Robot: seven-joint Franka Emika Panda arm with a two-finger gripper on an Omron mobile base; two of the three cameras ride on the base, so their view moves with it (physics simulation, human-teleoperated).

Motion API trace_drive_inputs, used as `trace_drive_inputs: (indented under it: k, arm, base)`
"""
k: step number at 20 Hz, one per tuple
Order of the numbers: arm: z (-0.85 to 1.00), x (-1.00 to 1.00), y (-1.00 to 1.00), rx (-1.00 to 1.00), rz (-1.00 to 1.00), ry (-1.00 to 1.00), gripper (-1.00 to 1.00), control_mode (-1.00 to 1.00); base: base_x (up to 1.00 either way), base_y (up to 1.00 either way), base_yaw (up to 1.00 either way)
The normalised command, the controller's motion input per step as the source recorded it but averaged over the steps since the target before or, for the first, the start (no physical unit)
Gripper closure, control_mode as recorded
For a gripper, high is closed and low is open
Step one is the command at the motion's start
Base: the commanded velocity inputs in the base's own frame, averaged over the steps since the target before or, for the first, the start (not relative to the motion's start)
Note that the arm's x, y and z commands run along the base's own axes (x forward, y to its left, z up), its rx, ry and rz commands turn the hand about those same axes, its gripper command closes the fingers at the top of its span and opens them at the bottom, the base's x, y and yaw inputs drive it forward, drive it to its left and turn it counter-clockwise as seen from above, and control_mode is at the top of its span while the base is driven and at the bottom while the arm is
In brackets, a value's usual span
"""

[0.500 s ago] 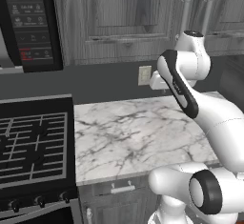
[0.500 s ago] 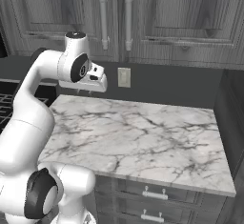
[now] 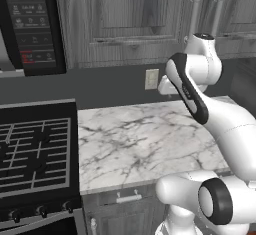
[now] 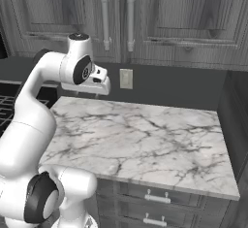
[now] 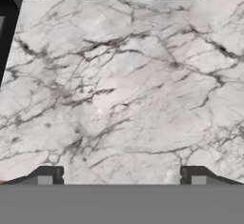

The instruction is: Get the candle and the wine from the cabinet and move them to the dining counter.

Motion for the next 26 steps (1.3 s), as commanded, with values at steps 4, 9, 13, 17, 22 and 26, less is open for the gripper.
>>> trace_drive_inputs:
  k: [4, 9, 13, 17, 22, 26]
  arm:
    - [-0.08, -0.02, -0.31, -0.06, 0.0, -0.17, -1.0, -1.0]
    - [0.03, -0.03, -0.01, -0.08, 0.0, -0.37, -1.0, -1.0]
    - [0.29, 0.0, 0.0, -0.01, 0.0, -0.41, -1.0, -1.0]
    - [0.19, 0.0, -0.03, 0.04, 0.0, -0.24, -1.0, -1.0]
    - [0.21, 0.0, 0.0, 0.06, 0.0, -0.27, -1.0, -1.0]
    - [0.05, -0.2, 0.0, 0.03, 0.01, -0.37, -1.0, -1.0]
  base:
    - [0.0, 0.0, 0.0]
    - [0.0, 0.0, 0.0]
    - [0.0, 0.0, 0.0]
    - [0.0, 0.0, 0.0]
    - [0.0, 0.0, 0.0]
    - [0.0, 0.0, 0.0]
